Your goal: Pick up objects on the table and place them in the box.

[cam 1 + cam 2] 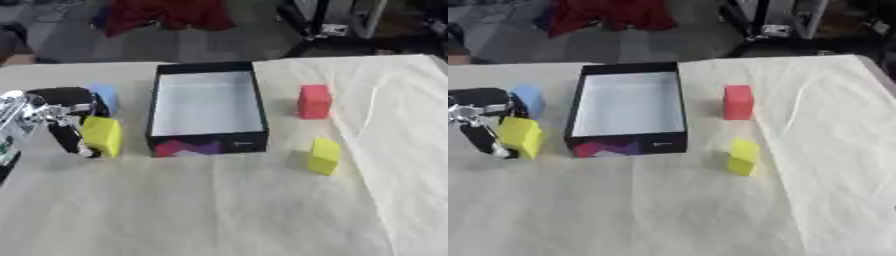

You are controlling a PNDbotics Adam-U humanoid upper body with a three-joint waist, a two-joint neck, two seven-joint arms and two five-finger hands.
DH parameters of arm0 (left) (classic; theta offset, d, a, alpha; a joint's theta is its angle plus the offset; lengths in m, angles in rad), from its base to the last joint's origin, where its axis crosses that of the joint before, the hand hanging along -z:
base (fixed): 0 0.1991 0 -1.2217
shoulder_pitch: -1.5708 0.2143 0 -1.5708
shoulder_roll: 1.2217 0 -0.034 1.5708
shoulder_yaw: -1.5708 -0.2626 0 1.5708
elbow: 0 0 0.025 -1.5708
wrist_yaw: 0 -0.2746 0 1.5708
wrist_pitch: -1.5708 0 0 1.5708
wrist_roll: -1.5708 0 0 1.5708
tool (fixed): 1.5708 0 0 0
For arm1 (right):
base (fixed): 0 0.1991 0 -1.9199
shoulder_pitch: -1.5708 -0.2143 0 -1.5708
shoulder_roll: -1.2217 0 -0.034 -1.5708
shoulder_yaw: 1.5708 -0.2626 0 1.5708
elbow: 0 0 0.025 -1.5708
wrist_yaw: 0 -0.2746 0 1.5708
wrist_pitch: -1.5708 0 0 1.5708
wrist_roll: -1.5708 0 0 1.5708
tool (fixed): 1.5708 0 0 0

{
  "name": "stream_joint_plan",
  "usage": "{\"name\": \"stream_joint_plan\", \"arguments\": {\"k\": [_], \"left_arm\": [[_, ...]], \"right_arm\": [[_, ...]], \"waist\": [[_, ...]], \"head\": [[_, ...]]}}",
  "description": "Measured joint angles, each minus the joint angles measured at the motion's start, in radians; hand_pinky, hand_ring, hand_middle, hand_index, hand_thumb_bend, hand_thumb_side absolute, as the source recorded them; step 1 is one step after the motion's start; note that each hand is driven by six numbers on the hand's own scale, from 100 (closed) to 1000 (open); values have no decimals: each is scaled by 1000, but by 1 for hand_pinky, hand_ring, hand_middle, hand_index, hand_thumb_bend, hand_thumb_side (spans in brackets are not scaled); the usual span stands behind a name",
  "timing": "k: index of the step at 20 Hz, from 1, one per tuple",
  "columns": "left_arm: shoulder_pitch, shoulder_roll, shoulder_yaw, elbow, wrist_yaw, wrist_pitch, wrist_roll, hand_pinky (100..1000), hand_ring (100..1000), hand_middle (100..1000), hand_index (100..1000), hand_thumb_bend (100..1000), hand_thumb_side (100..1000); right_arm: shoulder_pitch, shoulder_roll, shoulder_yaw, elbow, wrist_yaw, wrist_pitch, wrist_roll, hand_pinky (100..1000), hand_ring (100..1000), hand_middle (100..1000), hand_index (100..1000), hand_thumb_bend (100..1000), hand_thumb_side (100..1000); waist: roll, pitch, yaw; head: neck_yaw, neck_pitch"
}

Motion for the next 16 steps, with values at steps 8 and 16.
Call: {"name": "stream_joint_plan", "arguments": {"k": [8, 16], "left_arm": [[-171, -51, 6, 22, -37, 29, 48, 608, 453, 406, 563, 343, 231], [-318, -281, -36, 265, -223, 19, 146, 626, 473, 431, 593, 406, 262]], "right_arm": [[1, 0, 1, 0, -1, 3, 6, 762, 683, 637, 834, 100, 469], [2, 1, 7, 0, -9, 5, 11, 763, 683, 637, 834, 100, 471]], "waist": [[0, -7, 0], [0, -8, -35]], "head": [[3, 0], [19, 0]]}}
